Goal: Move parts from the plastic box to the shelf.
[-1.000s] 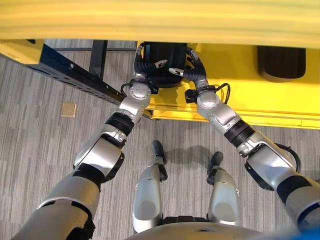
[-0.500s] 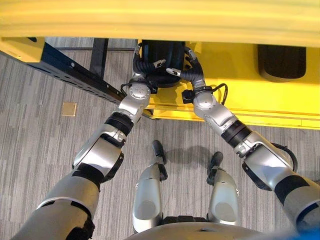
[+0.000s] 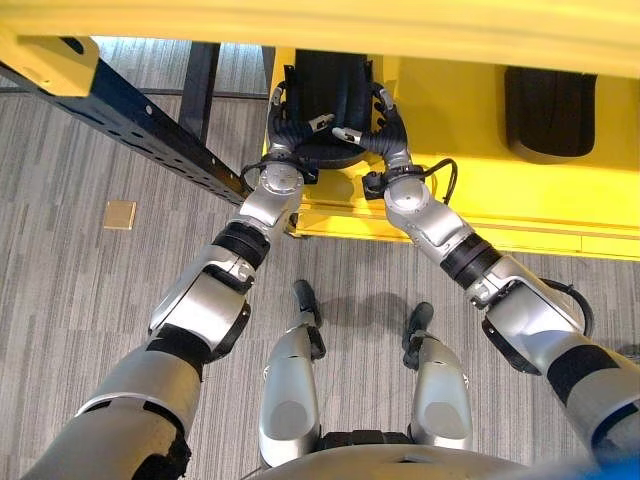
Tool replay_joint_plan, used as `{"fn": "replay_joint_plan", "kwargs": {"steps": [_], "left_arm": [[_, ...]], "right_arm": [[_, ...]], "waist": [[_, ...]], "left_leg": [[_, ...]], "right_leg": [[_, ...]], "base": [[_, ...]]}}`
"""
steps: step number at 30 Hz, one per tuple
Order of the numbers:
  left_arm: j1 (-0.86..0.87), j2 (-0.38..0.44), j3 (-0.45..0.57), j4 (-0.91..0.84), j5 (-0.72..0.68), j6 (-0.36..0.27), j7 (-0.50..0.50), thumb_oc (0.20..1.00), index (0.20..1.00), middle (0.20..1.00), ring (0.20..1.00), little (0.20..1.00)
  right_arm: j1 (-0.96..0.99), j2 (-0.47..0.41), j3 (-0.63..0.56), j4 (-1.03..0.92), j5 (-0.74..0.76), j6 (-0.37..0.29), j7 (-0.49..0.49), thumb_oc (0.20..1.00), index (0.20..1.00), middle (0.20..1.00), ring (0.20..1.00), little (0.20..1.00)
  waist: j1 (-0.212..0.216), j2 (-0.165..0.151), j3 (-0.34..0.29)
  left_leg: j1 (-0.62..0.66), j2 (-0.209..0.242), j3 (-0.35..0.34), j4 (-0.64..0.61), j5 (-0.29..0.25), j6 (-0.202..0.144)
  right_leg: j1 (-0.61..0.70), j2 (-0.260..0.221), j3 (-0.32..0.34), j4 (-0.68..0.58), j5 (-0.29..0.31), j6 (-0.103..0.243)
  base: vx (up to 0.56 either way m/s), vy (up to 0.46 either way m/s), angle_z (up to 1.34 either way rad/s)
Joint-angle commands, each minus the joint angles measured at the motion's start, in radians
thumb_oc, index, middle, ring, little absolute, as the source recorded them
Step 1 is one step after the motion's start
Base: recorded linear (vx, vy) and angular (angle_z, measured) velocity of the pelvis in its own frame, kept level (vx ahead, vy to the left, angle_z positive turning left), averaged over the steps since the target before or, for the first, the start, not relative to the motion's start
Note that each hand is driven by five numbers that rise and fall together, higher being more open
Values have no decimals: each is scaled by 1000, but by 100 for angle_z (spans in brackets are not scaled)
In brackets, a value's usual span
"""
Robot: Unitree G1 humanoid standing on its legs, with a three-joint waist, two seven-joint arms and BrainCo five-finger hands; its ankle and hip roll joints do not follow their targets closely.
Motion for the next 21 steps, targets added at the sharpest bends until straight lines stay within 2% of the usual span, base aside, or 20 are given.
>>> {"fn": "replay_joint_plan", "kwargs": {"steps": [1, 10, 21], "left_arm": [[-160, -88, -77, -29, 33, -42, -31, 1000, 1000, 1000, 1000, 1000], [-181, -94, -88, -21, 61, -22, -31, 1000, 1000, 1000, 1000, 1000], [-195, -71, -95, -6, 85, -15, -25, 1000, 1000, 1000, 1000, 1000]], "right_arm": [[-185, 122, 32, 3, -30, -62, 10, 1000, 1000, 1000, 1000, 1000], [-198, 118, 19, 29, 1, -74, 13, 1000, 1000, 1000, 1000, 1000], [-193, 116, 19, 41, 76, -65, 23, 1000, 1000, 1000, 1000, 1000]], "waist": [[19, 21, 33], [13, 15, 33], [4, 24, 33]], "left_leg": [[114, -58, -12, -50, -60, -19], [118, -54, -5, -41, -63, -21], [110, -55, 1, -40, -60, -23]], "right_leg": [[-20, 65, 53, 39, 14, 42], [-12, 71, 54, 36, 11, 41], [-24, 72, 62, 38, 8, 38]], "base": [[16, -37, -1], [13, -19, 0], [-1, 1, -1]]}}
